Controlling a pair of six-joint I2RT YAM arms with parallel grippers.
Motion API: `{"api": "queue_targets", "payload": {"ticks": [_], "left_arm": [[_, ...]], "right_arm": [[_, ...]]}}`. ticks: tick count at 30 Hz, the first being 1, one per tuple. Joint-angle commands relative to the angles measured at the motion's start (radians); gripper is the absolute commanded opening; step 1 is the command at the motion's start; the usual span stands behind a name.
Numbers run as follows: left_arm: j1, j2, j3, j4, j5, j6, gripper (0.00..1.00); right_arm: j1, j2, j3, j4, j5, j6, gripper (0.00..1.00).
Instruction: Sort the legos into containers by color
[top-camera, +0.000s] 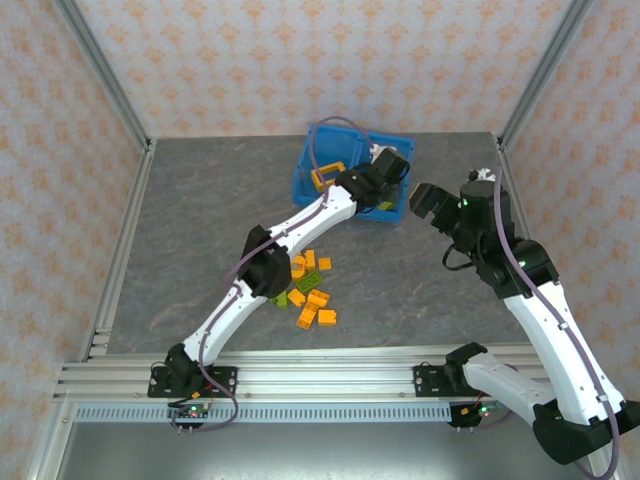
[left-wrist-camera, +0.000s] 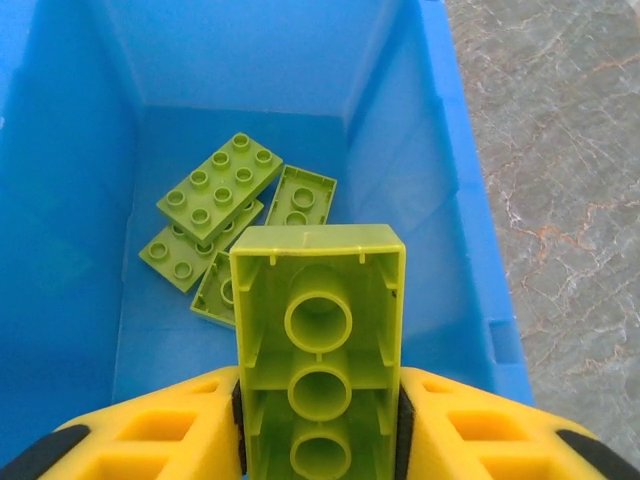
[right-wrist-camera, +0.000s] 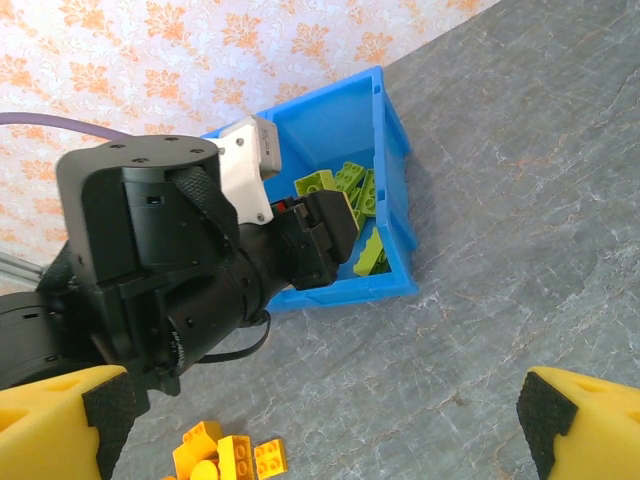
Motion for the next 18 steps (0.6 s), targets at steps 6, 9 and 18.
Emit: {"api": "queue_targets", "payload": {"ticks": [6, 9, 18], "left_arm": [[0.003, -0.105, 0.046, 0.009, -0.01, -0.008, 0.59], [0.004, -0.185, 0.046, -0.01, -0.004, 0.002, 0.63], [0.03, -0.624, -0.257, -0.095, -0.057, 0.104, 0.64]], "right_arm": [[0.0, -0.018, -0.003, -0.029, -0.004, -0.006, 0.99], [-0.001, -0.015, -0.007, -0.019, -0.023, -0.005, 0.99], [0.066, 0.084, -0.074, 0.022, -0.23, -0.042, 0.97]]}}
